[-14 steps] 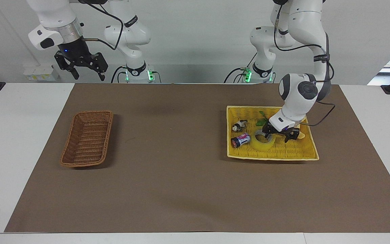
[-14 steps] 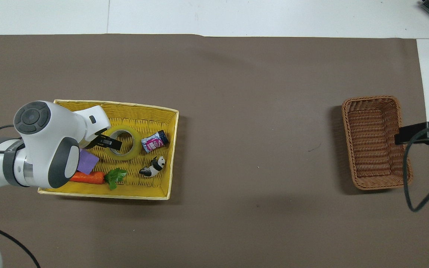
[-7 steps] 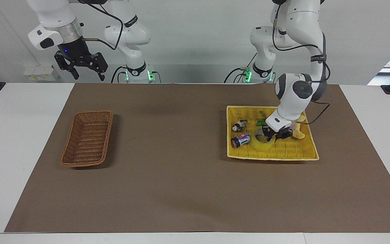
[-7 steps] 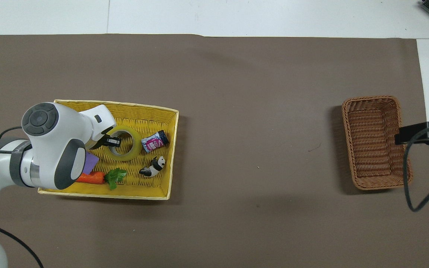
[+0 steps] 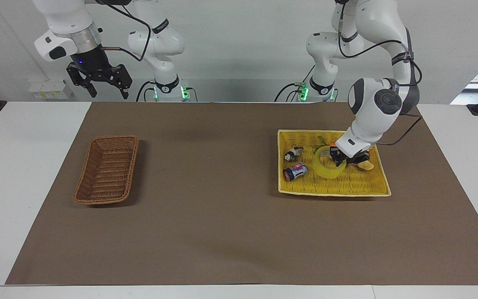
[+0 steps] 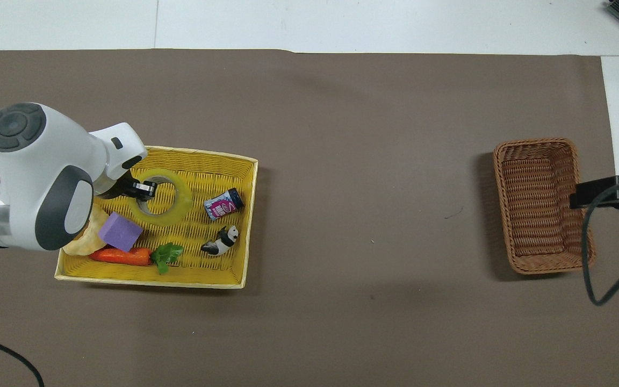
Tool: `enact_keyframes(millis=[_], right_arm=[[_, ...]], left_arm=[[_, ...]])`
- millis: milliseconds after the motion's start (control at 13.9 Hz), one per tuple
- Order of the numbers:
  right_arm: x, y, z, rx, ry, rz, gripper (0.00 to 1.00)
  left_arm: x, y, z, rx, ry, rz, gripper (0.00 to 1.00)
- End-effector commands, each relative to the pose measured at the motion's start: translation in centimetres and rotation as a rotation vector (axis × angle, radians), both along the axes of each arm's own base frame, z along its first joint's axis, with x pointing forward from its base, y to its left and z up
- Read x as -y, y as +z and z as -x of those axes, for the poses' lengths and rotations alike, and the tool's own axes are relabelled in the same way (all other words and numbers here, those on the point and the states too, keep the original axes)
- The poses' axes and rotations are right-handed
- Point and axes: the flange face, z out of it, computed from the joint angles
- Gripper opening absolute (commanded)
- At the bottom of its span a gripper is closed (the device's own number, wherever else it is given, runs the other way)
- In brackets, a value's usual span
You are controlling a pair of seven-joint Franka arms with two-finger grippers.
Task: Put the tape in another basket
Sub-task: 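Grasp the tape roll rim with the left gripper and lift it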
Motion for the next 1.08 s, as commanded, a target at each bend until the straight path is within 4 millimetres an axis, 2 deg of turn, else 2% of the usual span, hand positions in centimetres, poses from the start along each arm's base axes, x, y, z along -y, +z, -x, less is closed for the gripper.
enact_keyframes(millis=[0, 72, 215, 502, 645, 1004], right_arm=[[0.2, 0.2, 0.4, 0.005, 0.008, -0.024, 1.00], [0.2, 0.2, 0.4, 0.005, 0.008, -0.024, 1.00], [0.2, 0.2, 0.4, 0.005, 0.008, -0.024, 1.00], [0.2, 0.2, 0.4, 0.005, 0.008, -0.024, 1.00], [0.2, 0.2, 0.4, 0.005, 0.008, -0.024, 1.00], [0.2, 0.2, 0.4, 0.005, 0.008, -0.024, 1.00]], left_arm=[[-1.1, 4.2, -0.9, 0.001, 0.033, -0.006, 0.00], [-1.2, 5.7, -0.8, 0.016, 0.035, -0.003, 0.00], [-1.2, 7.0, -0.7, 0.039, 0.035, 0.002, 0.00], [1.1, 7.6, -0.6, 0.047, 0.035, 0.076, 0.00], [3.7, 8.6, -0.2, 0.040, 0.026, 0.147, 0.00], [13.1, 10.3, 1.2, 0.086, 0.073, 0.252, 0.00]])
